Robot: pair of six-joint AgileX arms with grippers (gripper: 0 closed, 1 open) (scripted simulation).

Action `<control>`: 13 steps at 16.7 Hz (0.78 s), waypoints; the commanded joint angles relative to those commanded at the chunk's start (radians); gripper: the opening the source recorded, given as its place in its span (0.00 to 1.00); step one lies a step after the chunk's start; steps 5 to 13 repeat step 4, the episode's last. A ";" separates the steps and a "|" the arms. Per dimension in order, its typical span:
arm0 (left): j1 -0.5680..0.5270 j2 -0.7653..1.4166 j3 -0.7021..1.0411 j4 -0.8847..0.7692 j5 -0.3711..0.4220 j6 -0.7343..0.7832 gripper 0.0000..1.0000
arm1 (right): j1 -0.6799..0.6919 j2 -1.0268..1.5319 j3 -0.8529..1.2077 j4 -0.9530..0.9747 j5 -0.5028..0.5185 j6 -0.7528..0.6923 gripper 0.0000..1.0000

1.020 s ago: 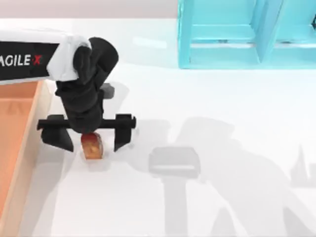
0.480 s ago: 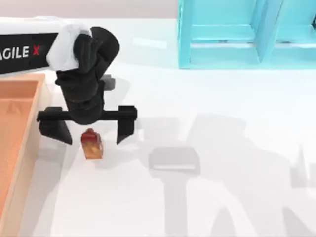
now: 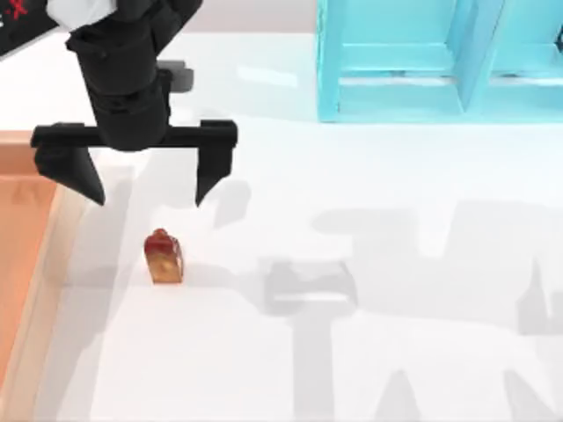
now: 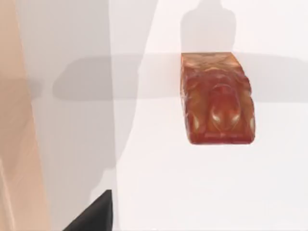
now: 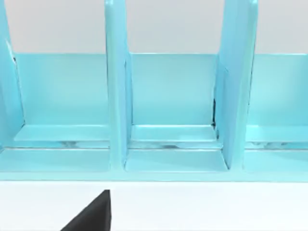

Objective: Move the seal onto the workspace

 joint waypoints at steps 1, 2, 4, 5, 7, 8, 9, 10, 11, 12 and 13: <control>0.000 -0.013 0.032 -0.035 0.000 0.000 1.00 | 0.000 0.000 0.000 0.000 0.000 0.000 1.00; 0.001 -0.024 0.057 -0.060 0.000 0.001 1.00 | 0.000 0.000 0.000 0.000 0.000 0.000 1.00; 0.003 -0.037 0.076 -0.078 -0.001 0.001 1.00 | 0.000 0.000 0.000 0.000 0.000 0.000 1.00; 0.003 -0.037 0.076 -0.078 -0.001 0.001 1.00 | 0.000 0.000 0.000 0.000 0.000 0.000 1.00; 0.003 -0.037 0.076 -0.078 -0.001 0.001 1.00 | 0.000 0.000 0.000 0.000 0.000 0.000 1.00; 0.003 -0.037 0.076 -0.078 -0.001 0.001 1.00 | 0.000 0.000 0.000 0.000 0.000 0.000 1.00; 0.003 -0.037 0.076 -0.078 -0.001 0.001 1.00 | 0.000 0.000 0.000 0.000 0.000 0.000 1.00; 0.003 -0.037 0.076 -0.078 -0.001 0.001 1.00 | 0.000 0.000 0.000 0.000 0.000 0.000 1.00; 0.003 -0.037 0.076 -0.078 -0.001 0.001 1.00 | 0.000 0.000 0.000 0.000 0.000 0.000 1.00; 0.003 -0.037 0.076 -0.078 -0.001 0.001 1.00 | 0.000 0.000 0.000 0.000 0.000 0.000 1.00; 0.003 -0.037 0.076 -0.078 -0.001 0.001 1.00 | 0.000 0.000 0.000 0.000 0.000 0.000 1.00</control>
